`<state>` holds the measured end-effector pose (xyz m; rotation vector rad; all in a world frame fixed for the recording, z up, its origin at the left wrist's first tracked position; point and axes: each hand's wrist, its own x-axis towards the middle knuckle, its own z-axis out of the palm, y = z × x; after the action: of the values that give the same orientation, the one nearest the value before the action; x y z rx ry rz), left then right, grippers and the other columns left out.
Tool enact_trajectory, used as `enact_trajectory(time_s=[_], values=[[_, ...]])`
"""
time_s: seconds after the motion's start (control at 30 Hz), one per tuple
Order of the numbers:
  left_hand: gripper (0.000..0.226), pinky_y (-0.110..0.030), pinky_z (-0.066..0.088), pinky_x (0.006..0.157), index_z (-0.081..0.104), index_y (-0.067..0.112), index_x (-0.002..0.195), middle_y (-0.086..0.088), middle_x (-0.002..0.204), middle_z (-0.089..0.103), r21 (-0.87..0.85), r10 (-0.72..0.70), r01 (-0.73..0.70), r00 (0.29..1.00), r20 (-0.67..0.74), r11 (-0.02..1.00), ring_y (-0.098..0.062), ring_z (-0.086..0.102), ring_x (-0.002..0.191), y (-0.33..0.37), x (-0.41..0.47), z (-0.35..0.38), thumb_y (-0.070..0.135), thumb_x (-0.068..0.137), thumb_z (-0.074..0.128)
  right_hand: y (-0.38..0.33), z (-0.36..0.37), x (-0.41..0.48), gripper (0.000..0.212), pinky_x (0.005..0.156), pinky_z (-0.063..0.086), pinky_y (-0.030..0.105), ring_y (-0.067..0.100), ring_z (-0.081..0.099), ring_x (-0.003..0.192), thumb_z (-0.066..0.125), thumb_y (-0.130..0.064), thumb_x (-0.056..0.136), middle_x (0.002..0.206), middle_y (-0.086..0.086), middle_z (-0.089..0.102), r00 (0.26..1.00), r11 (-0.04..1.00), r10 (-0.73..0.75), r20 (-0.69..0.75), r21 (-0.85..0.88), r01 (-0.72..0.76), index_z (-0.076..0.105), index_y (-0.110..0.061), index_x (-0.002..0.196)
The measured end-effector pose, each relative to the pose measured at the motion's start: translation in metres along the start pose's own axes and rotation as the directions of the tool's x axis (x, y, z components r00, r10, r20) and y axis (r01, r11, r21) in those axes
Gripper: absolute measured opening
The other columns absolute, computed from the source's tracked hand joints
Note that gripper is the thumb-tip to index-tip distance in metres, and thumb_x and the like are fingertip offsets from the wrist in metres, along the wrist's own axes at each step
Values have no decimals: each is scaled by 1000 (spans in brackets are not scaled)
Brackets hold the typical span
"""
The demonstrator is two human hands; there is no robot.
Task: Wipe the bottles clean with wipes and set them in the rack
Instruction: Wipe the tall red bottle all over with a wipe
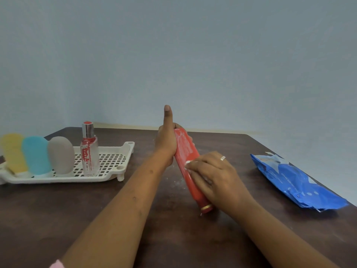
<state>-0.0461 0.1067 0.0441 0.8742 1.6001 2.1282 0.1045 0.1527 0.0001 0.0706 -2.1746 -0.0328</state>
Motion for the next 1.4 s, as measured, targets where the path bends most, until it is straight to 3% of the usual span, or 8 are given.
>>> enact_trajectory(time_s=[0.17,0.43,0.63,0.87,0.93,1.07,1.2,1.4], values=[[103,-57,52,88,55,10,72,-28,83,68,49,38,-36,998,-46,998,-44,68,83,6,-3,5,103,43,22,1,4,7,21,82,36,14,12,56,86,56,-21,87,91,1,67,993,998,59,-106,-9,-61,72,-11,95],[106,-60,49,88,53,15,76,-29,84,63,63,65,-62,997,-45,996,-36,60,72,4,-2,4,107,34,20,-11,3,1,11,76,49,34,22,59,84,61,-11,87,91,3,64,943,920,-293,157,-223,323,70,-10,94],[104,-59,49,89,53,16,75,-20,82,63,57,79,-78,997,-22,995,-36,61,74,4,0,6,106,35,21,-12,0,9,12,77,48,31,21,59,83,61,-10,86,94,6,64,983,970,-174,56,-160,181,69,-8,94],[97,-58,51,90,53,13,77,-26,83,65,53,72,-72,997,8,996,-34,61,73,6,-4,5,101,50,21,-12,0,3,14,77,48,32,20,59,86,56,-14,90,96,0,65,929,921,-304,213,-186,344,70,-13,93],[91,-57,52,88,54,11,77,-31,87,66,48,69,-70,997,17,996,-39,67,78,7,-4,5,95,63,21,-10,-5,2,15,78,48,31,18,58,88,56,-17,89,96,-2,66,940,935,-271,206,-175,308,70,-15,94],[92,-56,53,88,53,10,70,-25,82,66,27,42,-42,999,19,999,-45,67,86,8,-1,6,96,52,24,-6,-8,9,20,80,46,30,21,59,87,53,-17,89,97,3,66,985,980,-147,89,-121,157,70,-10,94],[82,-52,55,84,52,10,64,-15,65,65,-39,49,-45,994,98,998,-34,66,66,6,-2,6,87,73,26,-8,-7,13,23,81,45,28,21,59,87,50,-17,89,97,4,67,993,988,-110,51,-106,115,71,-9,94],[81,-54,55,81,53,8,63,-12,56,63,-107,60,-45,987,148,993,-28,63,58,5,-3,5,85,61,28,1,-12,4,24,85,47,27,15,59,93,51,-21,90,101,1,67,989,992,-107,98,-56,112,71,-11,98]])
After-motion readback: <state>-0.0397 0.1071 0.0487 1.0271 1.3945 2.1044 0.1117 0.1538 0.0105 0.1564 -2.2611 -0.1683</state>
